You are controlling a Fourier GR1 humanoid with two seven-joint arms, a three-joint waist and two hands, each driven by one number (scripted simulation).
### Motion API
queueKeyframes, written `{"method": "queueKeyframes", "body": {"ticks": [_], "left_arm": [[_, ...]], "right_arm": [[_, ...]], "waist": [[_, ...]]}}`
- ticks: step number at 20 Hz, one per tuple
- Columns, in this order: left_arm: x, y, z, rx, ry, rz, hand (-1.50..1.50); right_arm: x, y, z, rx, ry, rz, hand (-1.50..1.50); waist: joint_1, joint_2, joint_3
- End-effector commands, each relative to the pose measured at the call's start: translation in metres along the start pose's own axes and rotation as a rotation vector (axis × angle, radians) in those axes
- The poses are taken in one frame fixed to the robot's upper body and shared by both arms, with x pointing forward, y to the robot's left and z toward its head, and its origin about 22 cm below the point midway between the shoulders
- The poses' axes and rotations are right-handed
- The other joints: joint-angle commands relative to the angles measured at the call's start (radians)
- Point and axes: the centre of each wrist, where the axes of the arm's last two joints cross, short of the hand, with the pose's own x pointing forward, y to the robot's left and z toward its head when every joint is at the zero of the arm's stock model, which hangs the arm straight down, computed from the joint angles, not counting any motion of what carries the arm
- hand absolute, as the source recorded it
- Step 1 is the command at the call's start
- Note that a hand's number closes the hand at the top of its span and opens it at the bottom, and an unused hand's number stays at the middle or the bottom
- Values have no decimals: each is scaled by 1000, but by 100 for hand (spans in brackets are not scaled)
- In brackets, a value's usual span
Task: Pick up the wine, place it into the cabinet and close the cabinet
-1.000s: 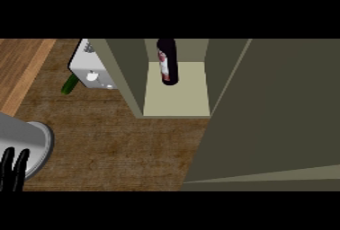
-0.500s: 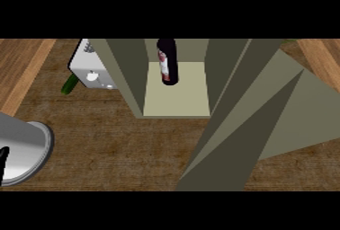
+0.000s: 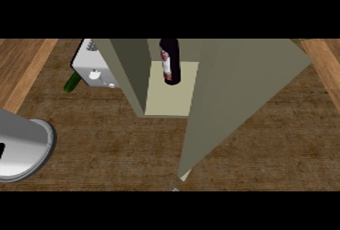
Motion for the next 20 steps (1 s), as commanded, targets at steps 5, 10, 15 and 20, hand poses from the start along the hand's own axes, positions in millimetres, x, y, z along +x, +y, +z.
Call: {"method": "queueKeyframes", "body": {"ticks": [5, 10, 15, 20], "left_arm": [[-1, -3, -15, 8, -13, 27, -150], [3, -12, -15, -15, 5, 28, -150], [-5, -11, -20, -5, 7, 40, -150], [-2, -15, -27, 24, -6, 26, -150]], "right_arm": [[17, 25, -44, 94, -70, -54, 150], [29, 22, -75, 86, -78, -63, 150], [47, 10, -132, 51, -103, -36, 150], [53, 3, -177, 12, -95, 36, 150]], "waist": [[12, 9, 0], [24, 8, 1], [17, 10, 2], [8, 9, 3]]}}
